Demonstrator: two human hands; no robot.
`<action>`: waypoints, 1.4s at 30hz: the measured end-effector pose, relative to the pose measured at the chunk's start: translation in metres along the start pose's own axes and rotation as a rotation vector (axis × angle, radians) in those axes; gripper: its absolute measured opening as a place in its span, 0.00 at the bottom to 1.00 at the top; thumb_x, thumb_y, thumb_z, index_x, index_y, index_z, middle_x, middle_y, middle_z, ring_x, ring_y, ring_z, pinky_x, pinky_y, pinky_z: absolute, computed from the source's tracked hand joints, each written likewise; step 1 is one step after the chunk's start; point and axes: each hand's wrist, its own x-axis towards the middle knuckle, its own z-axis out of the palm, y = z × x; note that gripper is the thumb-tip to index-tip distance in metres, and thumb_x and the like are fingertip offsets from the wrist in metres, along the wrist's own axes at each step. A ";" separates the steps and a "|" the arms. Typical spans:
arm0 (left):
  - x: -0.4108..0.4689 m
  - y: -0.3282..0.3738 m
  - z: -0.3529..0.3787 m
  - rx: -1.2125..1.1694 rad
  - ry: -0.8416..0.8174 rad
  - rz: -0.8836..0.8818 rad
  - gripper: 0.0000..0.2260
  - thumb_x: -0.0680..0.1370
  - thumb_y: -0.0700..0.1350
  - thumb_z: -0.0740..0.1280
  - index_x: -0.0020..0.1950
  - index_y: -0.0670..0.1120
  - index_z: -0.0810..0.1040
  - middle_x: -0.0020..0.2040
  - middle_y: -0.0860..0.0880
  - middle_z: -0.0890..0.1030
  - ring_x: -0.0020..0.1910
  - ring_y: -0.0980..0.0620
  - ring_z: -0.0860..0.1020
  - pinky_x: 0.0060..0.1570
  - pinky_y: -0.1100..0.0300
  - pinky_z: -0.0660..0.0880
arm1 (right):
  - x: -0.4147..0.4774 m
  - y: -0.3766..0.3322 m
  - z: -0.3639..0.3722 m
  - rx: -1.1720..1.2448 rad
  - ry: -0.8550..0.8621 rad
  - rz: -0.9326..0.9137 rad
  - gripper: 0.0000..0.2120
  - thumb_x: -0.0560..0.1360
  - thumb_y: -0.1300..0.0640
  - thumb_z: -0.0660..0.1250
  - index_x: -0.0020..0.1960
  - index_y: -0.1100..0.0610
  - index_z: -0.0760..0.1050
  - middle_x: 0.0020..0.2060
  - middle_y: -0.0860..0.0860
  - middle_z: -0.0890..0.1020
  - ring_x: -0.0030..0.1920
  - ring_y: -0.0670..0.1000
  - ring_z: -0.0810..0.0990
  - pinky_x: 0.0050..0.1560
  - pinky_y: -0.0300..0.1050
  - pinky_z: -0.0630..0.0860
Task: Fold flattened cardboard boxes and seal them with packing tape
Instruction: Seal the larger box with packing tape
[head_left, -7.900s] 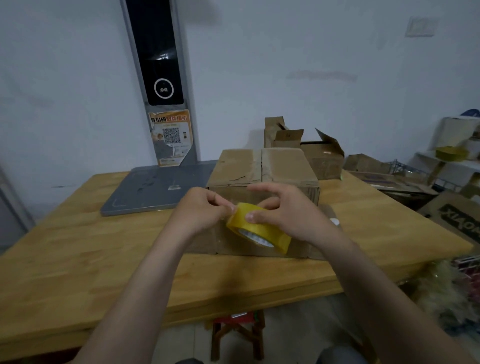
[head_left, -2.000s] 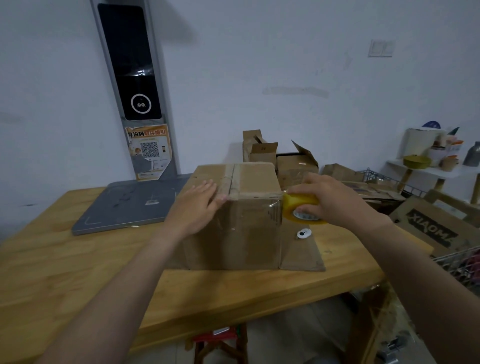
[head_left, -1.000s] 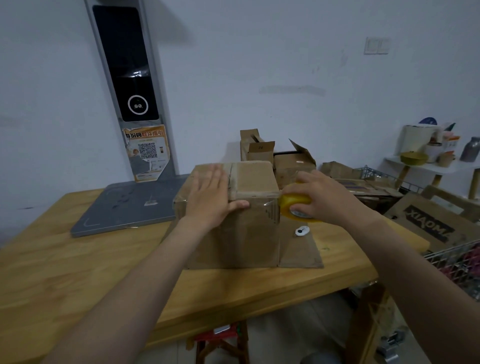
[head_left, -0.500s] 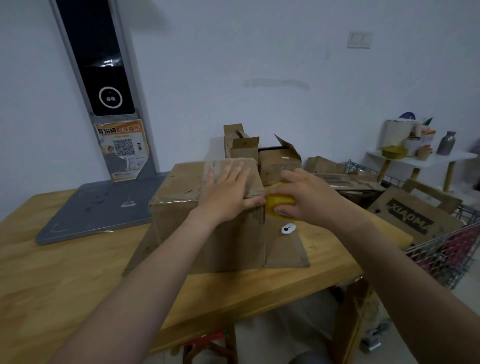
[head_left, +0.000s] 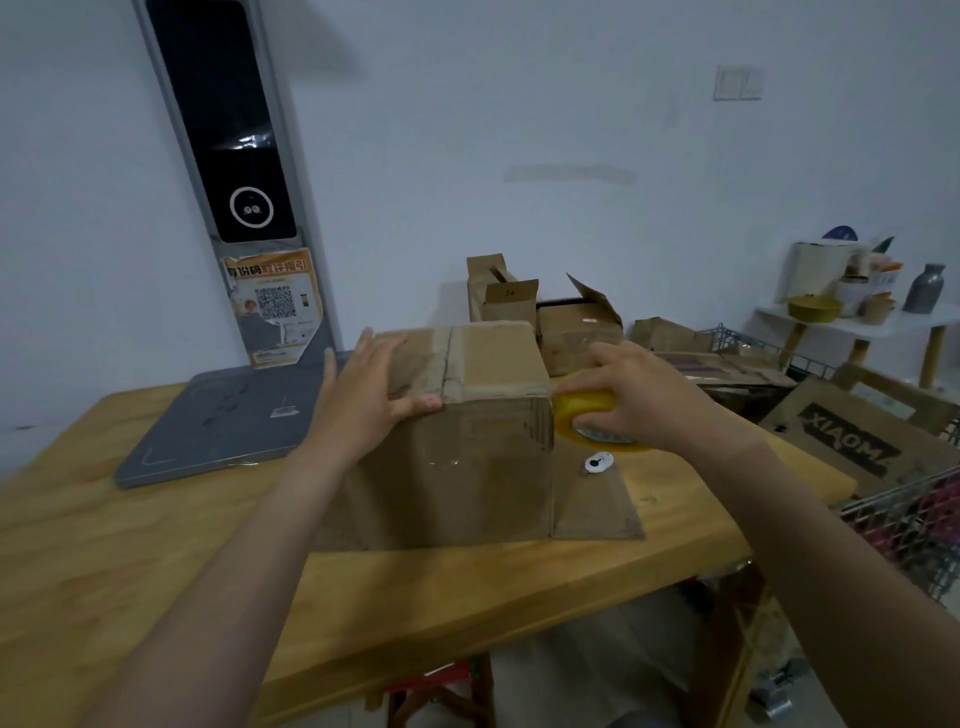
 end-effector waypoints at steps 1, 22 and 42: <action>-0.002 -0.006 -0.007 -0.027 -0.005 -0.062 0.43 0.70 0.66 0.73 0.80 0.53 0.61 0.82 0.47 0.59 0.82 0.47 0.51 0.79 0.38 0.42 | 0.000 0.000 0.000 0.008 0.001 0.002 0.22 0.77 0.42 0.71 0.70 0.35 0.73 0.59 0.46 0.72 0.62 0.51 0.68 0.59 0.49 0.71; -0.062 -0.048 -0.013 -0.347 0.323 -0.431 0.05 0.74 0.52 0.77 0.44 0.52 0.87 0.39 0.60 0.82 0.44 0.61 0.80 0.42 0.65 0.70 | -0.003 -0.010 0.003 -0.020 0.054 0.015 0.21 0.76 0.41 0.70 0.68 0.36 0.75 0.54 0.45 0.72 0.57 0.50 0.70 0.55 0.49 0.73; -0.060 0.032 0.016 0.295 0.213 -0.228 0.19 0.82 0.56 0.64 0.64 0.42 0.75 0.79 0.39 0.62 0.80 0.36 0.56 0.76 0.35 0.55 | -0.005 -0.002 0.013 0.013 0.130 -0.009 0.22 0.75 0.41 0.71 0.68 0.37 0.75 0.55 0.46 0.75 0.57 0.50 0.71 0.53 0.46 0.69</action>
